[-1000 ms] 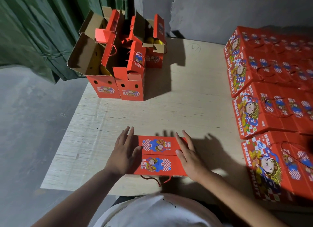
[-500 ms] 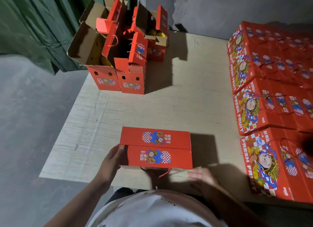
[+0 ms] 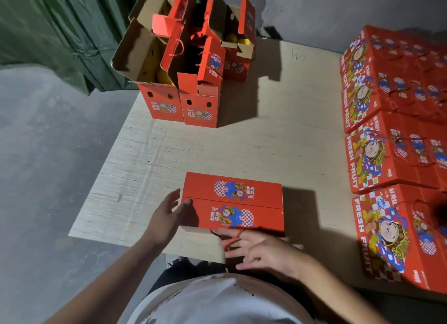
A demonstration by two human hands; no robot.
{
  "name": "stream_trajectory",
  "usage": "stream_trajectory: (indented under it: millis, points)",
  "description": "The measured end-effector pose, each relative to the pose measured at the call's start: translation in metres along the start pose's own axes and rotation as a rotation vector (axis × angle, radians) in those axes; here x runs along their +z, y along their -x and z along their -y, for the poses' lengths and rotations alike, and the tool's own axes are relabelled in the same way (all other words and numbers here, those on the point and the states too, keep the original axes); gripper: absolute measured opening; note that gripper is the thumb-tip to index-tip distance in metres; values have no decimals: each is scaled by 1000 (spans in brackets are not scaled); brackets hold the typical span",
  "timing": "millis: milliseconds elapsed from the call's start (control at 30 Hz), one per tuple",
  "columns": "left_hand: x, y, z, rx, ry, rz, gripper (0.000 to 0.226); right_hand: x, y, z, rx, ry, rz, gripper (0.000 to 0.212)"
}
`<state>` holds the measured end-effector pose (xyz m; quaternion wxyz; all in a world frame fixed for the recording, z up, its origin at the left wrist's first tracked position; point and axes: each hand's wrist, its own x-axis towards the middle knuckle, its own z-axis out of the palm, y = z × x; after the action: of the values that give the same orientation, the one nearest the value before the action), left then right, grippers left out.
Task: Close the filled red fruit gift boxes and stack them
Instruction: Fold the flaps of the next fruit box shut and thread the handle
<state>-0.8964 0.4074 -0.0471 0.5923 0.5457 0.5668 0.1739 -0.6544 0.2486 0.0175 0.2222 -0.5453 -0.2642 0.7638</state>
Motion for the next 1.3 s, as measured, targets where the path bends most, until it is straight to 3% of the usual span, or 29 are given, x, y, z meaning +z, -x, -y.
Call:
stream_trajectory:
  millis: [133, 233, 300, 333, 433, 500, 533, 633, 700, 833, 933, 1033, 1167, 1300]
  points:
    - [4, 2, 0, 32, 23, 25, 60, -9, 5, 45, -191, -78, -114, 77]
    - [7, 4, 0, 34, 46, 71, 45, -36, -15, 73, -190, 62, -451, 49]
    - [8, 5, 0, 44, 57, 86, 42, -52, -31, 82, -162, 361, -705, 20]
    - [8, 6, 0, 49, 60, 89, 43, -57, -38, 81, -170, 524, -824, 17]
    - [7, 7, 2, 34, 77, 106, 55, -64, -54, 70, -149, 830, -1159, 43]
    - [7, 8, 3, 15, 91, 116, 55, -68, -62, 69, -191, 916, -1225, 42]
    - [8, 8, 2, 9, 96, 117, 51, -70, -67, 71, -163, 943, -1193, 38]
    - [9, 11, -1, 4, 91, 116, 40, -81, -81, 84, 129, 970, -979, 64]
    - [10, 13, -1, 12, 97, 126, 37, -85, -87, 92, 217, 930, -822, 66]
    - [11, 14, 2, 23, 109, 133, 38, -85, -89, 108, -27, 585, -693, 31]
    - [11, 14, 3, 5, 115, 133, 27, -68, -80, 119, -213, 356, -633, 33]
    - [11, 13, 3, 9, 141, 117, 23, -47, -60, 121, -358, 312, -560, 33]
    - [11, 17, -2, -33, 120, 107, 29, -28, -19, 127, -442, 329, -428, 51]
    - [12, 22, -9, -271, 182, 110, 54, -13, 9, 123, -405, 433, -401, 52]
